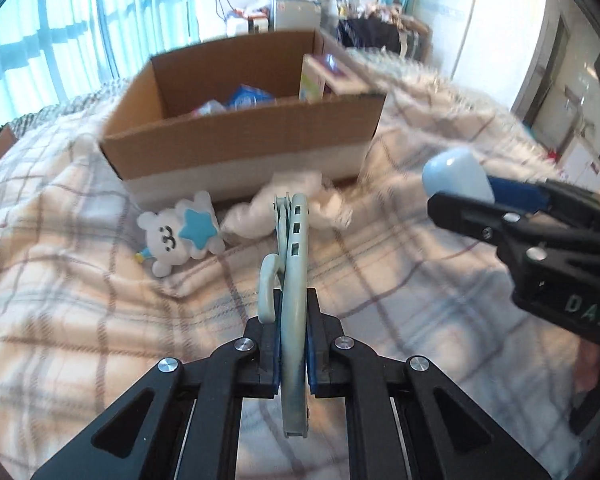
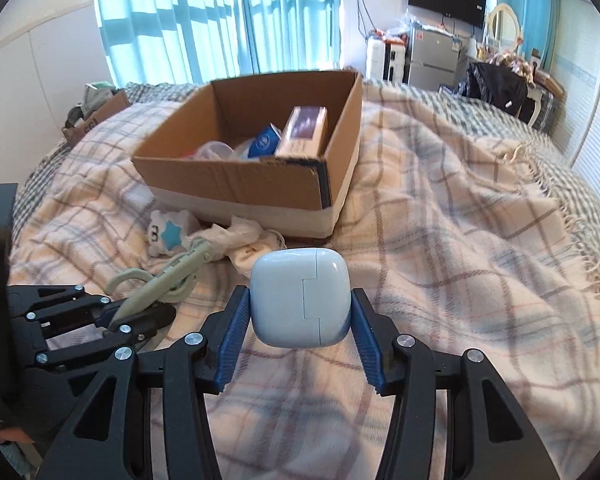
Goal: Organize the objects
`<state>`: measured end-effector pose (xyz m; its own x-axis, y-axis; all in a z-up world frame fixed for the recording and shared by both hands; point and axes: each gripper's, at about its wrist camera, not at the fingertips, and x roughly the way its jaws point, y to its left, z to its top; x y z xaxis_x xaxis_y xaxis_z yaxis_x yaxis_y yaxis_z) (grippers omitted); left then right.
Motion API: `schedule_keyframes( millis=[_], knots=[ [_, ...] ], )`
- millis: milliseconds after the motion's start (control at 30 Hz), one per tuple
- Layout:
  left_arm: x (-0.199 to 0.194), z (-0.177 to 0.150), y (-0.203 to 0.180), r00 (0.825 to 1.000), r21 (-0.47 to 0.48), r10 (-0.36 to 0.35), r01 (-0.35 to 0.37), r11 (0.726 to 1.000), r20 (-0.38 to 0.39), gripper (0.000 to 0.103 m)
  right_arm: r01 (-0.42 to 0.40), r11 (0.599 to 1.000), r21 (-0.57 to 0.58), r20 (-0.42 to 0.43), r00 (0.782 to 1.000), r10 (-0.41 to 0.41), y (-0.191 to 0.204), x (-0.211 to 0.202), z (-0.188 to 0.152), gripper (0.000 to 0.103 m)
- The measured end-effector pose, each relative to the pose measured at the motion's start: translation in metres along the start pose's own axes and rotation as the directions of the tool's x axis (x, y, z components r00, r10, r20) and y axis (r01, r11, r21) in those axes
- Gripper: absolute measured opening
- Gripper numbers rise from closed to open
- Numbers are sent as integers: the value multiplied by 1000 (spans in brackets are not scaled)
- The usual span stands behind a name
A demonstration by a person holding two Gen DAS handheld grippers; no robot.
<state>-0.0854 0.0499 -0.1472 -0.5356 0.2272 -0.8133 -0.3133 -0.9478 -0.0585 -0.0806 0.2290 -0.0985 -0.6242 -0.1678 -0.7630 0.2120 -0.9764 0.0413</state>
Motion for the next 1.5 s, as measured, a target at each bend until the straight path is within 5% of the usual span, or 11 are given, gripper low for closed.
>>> schedule_keyframes(
  millis=[467, 833, 1100, 1500],
  knots=[
    [-101, 41, 5, 975, -59, -58, 73, 996, 214, 9, 17, 999, -39, 142, 990, -11, 15, -79, 11, 50],
    [-128, 100, 30, 949, -71, -13, 37, 997, 315, 9, 21, 995, -101, 260, 965, 6, 24, -108, 83, 50],
    [-102, 150, 55, 949, -87, 16, 12, 996, 316, 9, 14, 995, -101, 277, 961, 15, 23, -78, 148, 50],
    [-9, 185, 75, 968, -113, 23, 6, 994, 248, 9, 15, 998, -59, 202, 979, -3, 8, 27, 211, 50]
  ],
)
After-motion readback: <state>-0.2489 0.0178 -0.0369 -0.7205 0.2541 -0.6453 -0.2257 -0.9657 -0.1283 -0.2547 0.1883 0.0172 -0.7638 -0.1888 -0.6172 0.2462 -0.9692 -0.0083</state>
